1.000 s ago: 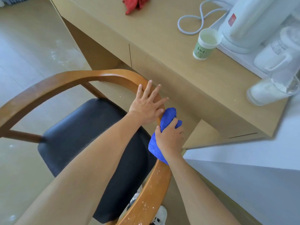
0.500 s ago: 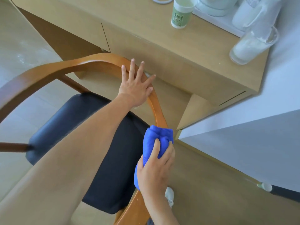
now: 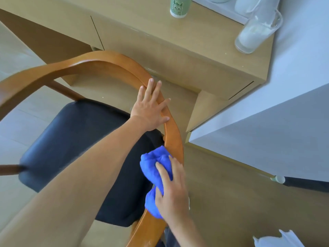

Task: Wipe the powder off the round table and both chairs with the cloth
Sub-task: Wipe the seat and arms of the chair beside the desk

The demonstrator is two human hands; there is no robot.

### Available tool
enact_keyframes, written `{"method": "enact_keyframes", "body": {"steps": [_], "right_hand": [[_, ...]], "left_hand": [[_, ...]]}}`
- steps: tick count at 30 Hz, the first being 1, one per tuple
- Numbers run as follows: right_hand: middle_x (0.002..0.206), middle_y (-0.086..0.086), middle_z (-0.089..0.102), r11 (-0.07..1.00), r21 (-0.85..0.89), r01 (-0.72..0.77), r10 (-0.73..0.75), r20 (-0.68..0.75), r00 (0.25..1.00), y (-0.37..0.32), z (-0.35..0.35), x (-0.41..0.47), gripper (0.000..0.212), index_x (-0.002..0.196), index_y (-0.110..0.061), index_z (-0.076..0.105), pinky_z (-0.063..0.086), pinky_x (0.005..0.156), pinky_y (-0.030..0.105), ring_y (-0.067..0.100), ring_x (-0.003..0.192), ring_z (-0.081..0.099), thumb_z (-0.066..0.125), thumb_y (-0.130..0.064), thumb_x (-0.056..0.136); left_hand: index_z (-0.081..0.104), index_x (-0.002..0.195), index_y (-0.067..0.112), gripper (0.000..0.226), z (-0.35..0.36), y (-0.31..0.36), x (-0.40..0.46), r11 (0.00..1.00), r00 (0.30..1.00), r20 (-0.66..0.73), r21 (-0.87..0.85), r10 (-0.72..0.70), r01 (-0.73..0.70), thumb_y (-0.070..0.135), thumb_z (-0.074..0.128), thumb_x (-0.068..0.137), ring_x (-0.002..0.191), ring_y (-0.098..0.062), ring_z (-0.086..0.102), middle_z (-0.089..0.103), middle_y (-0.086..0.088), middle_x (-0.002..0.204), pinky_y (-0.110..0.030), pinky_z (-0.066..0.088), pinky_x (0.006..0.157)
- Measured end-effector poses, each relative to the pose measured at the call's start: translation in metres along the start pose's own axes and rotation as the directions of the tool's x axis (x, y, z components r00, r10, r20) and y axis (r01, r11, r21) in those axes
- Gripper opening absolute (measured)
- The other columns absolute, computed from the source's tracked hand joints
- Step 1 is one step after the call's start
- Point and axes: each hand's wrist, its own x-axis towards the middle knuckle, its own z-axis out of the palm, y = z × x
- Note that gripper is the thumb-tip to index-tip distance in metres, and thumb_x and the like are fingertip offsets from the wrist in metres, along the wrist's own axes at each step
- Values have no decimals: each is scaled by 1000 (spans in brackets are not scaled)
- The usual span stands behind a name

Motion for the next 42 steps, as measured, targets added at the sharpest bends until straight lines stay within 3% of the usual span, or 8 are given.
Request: {"method": "enact_keyframes", "body": {"steps": [6,15,20,24,28,33,38,42], "right_hand": [[130,12,52,979,69,-194,201,-128,971,28,-21,88,53,126,-11,61,39,103,44,32,121,48,58,3,75],[136,8,52,998,28,62,-63,32,998,-17,34,-114,47,110,-23,66,40,103,37,26,128,47,74,-44,69],[125,-8,63,946,12,325,-323,145,935,-29,56,-177,18,102,-44,63,51,90,29,11,122,55,60,-46,85],[127,7,62,886,43,462,-464,85,882,10,27,-137,29,106,-27,70,45,99,35,24,124,53,66,-14,80],[126,13,59,969,-47,242,-244,-32,969,50,-10,-41,44,111,-14,71,44,98,43,33,119,53,67,1,70],[123,7,59,1000,-9,8,-10,-144,990,35,-11,20,36,110,-13,69,44,95,40,29,114,53,71,-7,74],[127,7,57,969,-45,244,-243,30,970,-7,29,-86,35,105,-22,66,42,95,39,29,120,50,69,-24,70],[111,4,68,900,64,431,-435,72,898,-22,49,-147,16,89,-28,71,48,85,33,24,109,59,69,-20,75]], "left_hand": [[11,152,35,69,3,-3,4,1000,1000,9,4,-5,4,66,25,92,141,-42,-25,-23,-18,156,-54,0,117],[12,152,35,71,-8,10,0,999,996,82,11,-31,30,68,25,92,140,-42,-27,-22,-16,157,-56,0,117],[12,152,36,69,-11,11,1,999,995,89,19,-52,51,67,26,92,141,-41,-26,-21,-16,157,-56,0,117],[16,150,36,65,-7,15,3,998,996,76,13,-55,54,65,28,93,142,-40,-24,-20,-16,158,-55,1,117],[17,151,35,62,2,22,-10,998,997,62,-23,-54,56,60,27,96,143,-38,-22,-20,-17,157,-55,3,118],[15,152,32,72,-1,30,-18,991,994,95,-112,-63,74,66,34,91,144,-34,-23,-23,-18,156,-53,2,118],[10,153,30,79,-6,33,-23,994,989,136,-83,-62,74,71,31,89,143,-35,-24,-24,-19,156,-53,1,118],[9,153,30,76,-4,40,-26,991,987,138,-93,-81,94,69,30,91,144,-34,-22,-23,-19,156,-53,2,118]]}}
